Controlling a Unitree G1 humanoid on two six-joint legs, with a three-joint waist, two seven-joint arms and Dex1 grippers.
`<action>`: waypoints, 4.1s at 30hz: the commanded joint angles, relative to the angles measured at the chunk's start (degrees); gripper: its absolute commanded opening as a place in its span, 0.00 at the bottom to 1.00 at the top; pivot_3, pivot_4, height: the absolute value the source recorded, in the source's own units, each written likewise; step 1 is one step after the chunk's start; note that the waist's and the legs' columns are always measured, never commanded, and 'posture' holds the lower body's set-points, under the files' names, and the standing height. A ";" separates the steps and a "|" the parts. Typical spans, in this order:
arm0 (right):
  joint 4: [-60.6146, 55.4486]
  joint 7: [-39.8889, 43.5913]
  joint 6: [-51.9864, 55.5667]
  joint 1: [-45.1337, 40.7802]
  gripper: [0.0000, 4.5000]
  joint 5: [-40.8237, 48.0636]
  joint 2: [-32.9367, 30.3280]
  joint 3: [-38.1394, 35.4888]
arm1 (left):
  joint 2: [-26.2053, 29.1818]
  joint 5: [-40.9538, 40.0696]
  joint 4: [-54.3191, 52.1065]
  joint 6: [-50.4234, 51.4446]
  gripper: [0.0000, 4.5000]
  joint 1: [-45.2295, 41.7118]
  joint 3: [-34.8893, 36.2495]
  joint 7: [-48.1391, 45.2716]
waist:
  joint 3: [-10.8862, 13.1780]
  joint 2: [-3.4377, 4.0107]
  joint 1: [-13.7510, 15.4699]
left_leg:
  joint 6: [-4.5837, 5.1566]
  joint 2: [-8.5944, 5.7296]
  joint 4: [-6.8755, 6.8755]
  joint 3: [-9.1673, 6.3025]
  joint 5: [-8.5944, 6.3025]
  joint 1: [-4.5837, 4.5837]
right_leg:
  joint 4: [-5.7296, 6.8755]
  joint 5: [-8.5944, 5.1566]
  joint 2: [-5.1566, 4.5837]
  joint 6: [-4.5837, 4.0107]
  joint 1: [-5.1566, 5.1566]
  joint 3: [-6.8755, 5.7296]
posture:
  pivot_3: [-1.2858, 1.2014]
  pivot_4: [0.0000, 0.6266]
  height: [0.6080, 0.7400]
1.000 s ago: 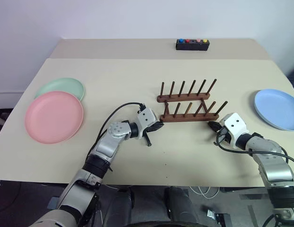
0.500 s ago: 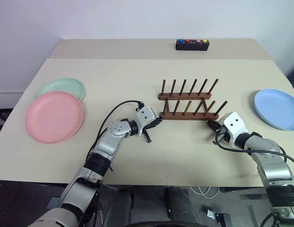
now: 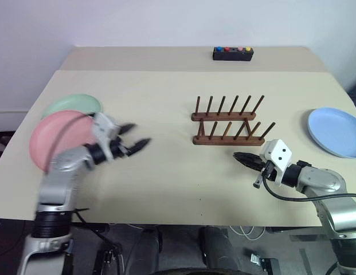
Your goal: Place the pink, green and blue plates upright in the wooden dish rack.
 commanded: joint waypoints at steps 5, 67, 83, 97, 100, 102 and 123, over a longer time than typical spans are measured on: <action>-2.76 4.11 4.68 -13.00 0.00 7.53 -0.38 0.95 | 2.18 4.11 2.04 0.32 0.99 1.99 16.14 19.60 | 0.14 -0.22 -0.49 | 0.00 0.09 -0.05 -0.01 0.00 -0.01 | 0.08 0.04 0.08 0.00 -0.14 -0.04 | 0.52 0.24 0.96; 1.56 -4.29 -7.61 -29.40 1.00 -11.46 6.50 14.84 | -6.65 -1.59 -8.71 3.80 0.02 -12.37 4.62 37.08 | 0.11 -0.55 -0.59 | -0.05 0.04 -0.10 0.00 0.01 -0.31 | -0.01 0.17 0.03 0.13 -0.42 -0.07 | 0.52 0.24 0.96; 13.09 -18.57 -29.41 -35.89 1.00 -38.55 11.96 23.97 | -15.58 4.83 -13.02 11.24 0.02 -24.43 -7.44 43.40 | 0.11 -0.57 -0.46 | -0.19 0.03 -0.03 -0.07 0.10 -0.86 | 0.10 0.21 0.07 0.17 -0.98 -0.09 | 0.52 0.24 0.96; 20.16 -22.99 -34.14 -37.32 0.49 -46.27 13.45 25.06 | -19.26 2.93 -16.95 15.97 0.00 -24.74 -8.94 41.65 | 0.11 -0.56 -0.46 | -0.20 0.02 -0.01 -0.08 0.11 -0.85 | 0.10 0.21 0.07 0.17 -0.96 -0.09 | 0.52 0.24 0.96; 20.09 -23.03 -34.41 -37.32 0.14 -46.31 13.50 24.85 | -19.17 3.24 -16.85 16.37 0.00 -24.45 -9.11 41.53 | 0.11 -0.56 -0.50 | -0.20 0.03 -0.01 -0.08 0.11 -0.85 | 0.11 0.22 0.07 0.17 -0.96 -0.09 | 0.52 0.24 0.96; 20.18 -23.20 -34.70 -37.23 0.00 -46.64 13.39 24.85 | -19.41 3.04 -16.78 16.55 0.00 -24.51 -8.81 41.53 | 0.11 -0.56 -0.54 | -0.20 0.02 -0.01 -0.08 0.11 -0.85 | 0.12 0.21 0.07 0.17 -0.96 -0.09 | 0.52 0.24 0.96; 20.44 -27.81 -38.88 -38.63 0.00 -48.22 9.02 20.23 | -22.49 -8.02 -15.71 7.72 0.99 -28.57 5.80 43.27 | 0.11 -0.57 -0.44 | -0.20 0.02 0.05 -0.09 0.11 -0.85 | 0.13 0.22 0.07 0.17 -0.94 -0.09 | 0.52 0.24 0.96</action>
